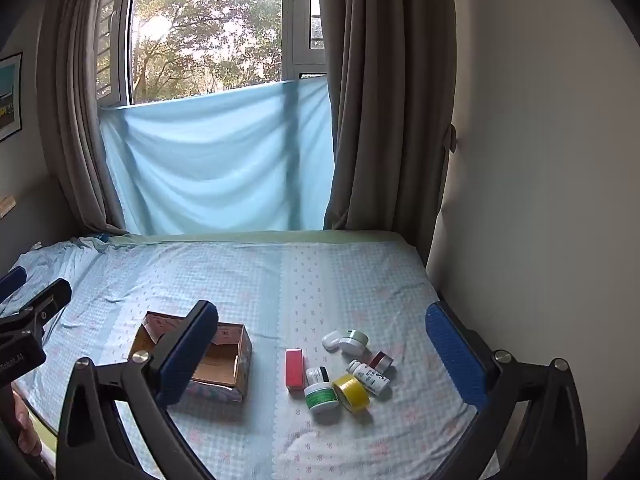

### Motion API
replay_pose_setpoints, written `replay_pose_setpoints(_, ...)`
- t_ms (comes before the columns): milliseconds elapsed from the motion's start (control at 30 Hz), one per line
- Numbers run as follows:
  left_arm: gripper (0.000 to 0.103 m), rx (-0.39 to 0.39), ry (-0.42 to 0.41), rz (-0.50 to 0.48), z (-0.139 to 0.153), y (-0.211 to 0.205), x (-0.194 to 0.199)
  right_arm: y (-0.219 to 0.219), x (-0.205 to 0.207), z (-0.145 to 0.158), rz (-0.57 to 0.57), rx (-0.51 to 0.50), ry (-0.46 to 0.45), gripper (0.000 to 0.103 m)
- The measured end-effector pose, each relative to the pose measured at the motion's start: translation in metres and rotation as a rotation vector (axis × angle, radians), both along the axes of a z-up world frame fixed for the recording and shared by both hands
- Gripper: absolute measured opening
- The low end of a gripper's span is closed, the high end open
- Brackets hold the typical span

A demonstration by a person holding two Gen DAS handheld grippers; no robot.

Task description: Organize rigid objects

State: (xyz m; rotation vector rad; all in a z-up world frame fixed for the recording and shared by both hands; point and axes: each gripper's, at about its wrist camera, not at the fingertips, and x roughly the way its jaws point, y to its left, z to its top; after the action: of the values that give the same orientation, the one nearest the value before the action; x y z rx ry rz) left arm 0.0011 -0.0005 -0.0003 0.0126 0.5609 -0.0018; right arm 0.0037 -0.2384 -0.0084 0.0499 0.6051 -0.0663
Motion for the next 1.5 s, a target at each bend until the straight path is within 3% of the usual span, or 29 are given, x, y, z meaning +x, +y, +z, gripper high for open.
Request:
replay_pose_setpoints(167,0.103,0.035,0.018,0.012,-0.001,-0.006,0.012,0.003,-0.001,-0.002,0.006,-0.010,0.010,0.103)
replay_pose_setpoints(233,0.103,0.018,-0.028,0.010,0.003,-0.005,0.001,-0.005,0.005,0.000,0.009,-0.014,0.011,0.103)
replay_pose_setpoints(500,0.103,0.029,-0.021,0.005,-0.003,-0.009,-0.004,0.001,0.001,-0.002,0.017,-0.071,-0.023,0.103)
replay_pose_setpoints(1500,0.103,0.006,-0.058,0.031,0.001,-0.004,-0.015,0.003,-0.004,-0.004,0.018,-0.064,-0.039,0.103)
